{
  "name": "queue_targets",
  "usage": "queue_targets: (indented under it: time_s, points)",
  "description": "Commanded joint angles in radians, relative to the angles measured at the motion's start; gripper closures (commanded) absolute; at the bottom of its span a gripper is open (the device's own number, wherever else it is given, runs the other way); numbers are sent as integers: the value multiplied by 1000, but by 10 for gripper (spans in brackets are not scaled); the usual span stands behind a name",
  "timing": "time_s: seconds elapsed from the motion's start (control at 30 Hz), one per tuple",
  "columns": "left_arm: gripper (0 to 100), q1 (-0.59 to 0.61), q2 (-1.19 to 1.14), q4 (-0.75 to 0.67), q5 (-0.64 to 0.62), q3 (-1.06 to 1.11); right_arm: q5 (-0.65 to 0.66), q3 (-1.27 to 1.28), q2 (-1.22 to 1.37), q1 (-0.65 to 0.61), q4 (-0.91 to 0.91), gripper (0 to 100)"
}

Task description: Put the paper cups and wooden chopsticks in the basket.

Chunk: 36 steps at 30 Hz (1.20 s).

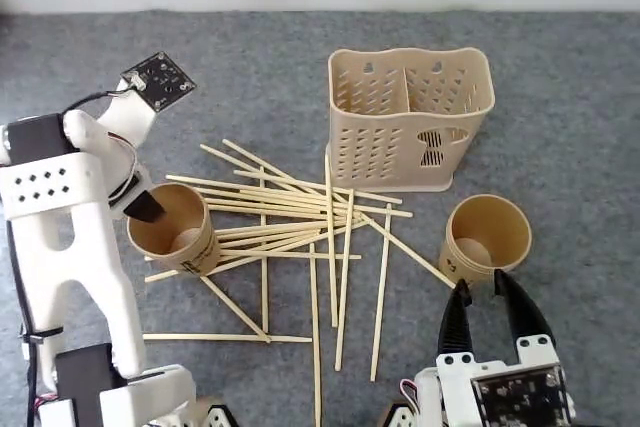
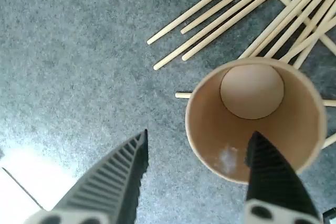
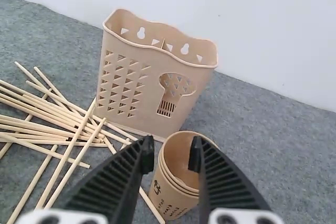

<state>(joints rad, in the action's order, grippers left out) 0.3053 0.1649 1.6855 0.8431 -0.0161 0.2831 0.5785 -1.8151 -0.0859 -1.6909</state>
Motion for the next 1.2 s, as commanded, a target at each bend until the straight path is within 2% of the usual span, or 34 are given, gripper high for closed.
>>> queue_targets:
  time_s: [0.0,0.23,0.47,0.53,0.67,0.7,0.93,1.17]
  points:
    - [708,6,-15,-23,9,-50,8,2,5,-7,-7,869]
    - [709,6,-201,-68,9,-56,12,2,5,-5,-18,869]
    - [720,2,-249,-69,9,-54,12,2,5,-5,-21,869]
    - [776,0,-244,-63,9,-53,12,2,5,-7,-21,869]
    - [972,-2,-242,-60,9,-56,14,-2,5,-10,-21,869]
    - [994,-2,-242,-60,9,-54,14,-2,5,-10,-21,869]
    - [988,-43,-224,64,12,-58,14,-2,5,-12,-21,869]
    - [988,-137,11,68,-34,-51,14,-2,4,-12,-21,869]
